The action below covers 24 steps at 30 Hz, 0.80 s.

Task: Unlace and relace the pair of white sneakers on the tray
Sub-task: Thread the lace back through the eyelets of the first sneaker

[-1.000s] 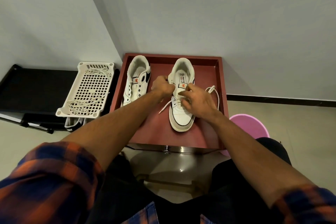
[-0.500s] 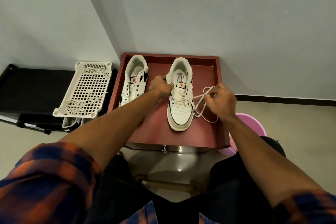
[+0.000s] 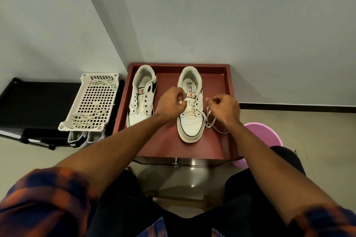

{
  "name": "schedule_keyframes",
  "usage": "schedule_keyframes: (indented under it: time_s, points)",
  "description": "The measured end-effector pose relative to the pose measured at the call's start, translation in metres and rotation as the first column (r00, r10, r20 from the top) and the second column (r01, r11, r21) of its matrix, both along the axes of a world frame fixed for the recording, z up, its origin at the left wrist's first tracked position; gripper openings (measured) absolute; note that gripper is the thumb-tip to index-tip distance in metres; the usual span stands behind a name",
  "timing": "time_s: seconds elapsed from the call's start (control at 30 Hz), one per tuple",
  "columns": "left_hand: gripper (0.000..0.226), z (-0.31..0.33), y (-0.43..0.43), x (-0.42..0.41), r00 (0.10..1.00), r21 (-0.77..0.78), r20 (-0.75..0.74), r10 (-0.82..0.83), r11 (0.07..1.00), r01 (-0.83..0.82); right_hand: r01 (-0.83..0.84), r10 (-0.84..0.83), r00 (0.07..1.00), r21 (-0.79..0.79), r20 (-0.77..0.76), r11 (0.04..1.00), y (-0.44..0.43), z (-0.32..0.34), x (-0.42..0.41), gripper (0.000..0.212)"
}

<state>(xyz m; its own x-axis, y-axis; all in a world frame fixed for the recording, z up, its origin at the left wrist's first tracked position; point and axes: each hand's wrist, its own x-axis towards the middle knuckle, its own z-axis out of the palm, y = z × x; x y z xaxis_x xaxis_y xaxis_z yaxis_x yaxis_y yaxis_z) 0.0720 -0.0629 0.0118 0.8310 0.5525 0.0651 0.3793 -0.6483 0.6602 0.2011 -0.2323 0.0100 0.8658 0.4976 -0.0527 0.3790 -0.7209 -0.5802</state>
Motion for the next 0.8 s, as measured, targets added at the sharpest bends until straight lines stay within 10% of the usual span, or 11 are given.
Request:
schedule_keyframes:
  time_s: [0.23,0.53,0.8]
  points:
    - [0.034,-0.003,-0.011,-0.001,0.924,0.133,-0.339,-0.176,0.963,0.233,-0.159,0.128,0.972,-0.150,-0.197,0.976,0.039,0.013,-0.009,0.034]
    - [0.002,-0.010,-0.017,0.006,0.970,0.010,-0.232,-0.074,0.997,0.078,-0.356,0.356,0.935,-0.005,0.002,0.935,0.015,0.001,-0.017,0.005]
    - [0.007,-0.008,-0.015,0.005,0.963,0.075,-0.242,-0.119,0.987,0.141,-0.308,0.355,0.903,-0.212,0.240,0.927,0.022,-0.010,-0.043,0.018]
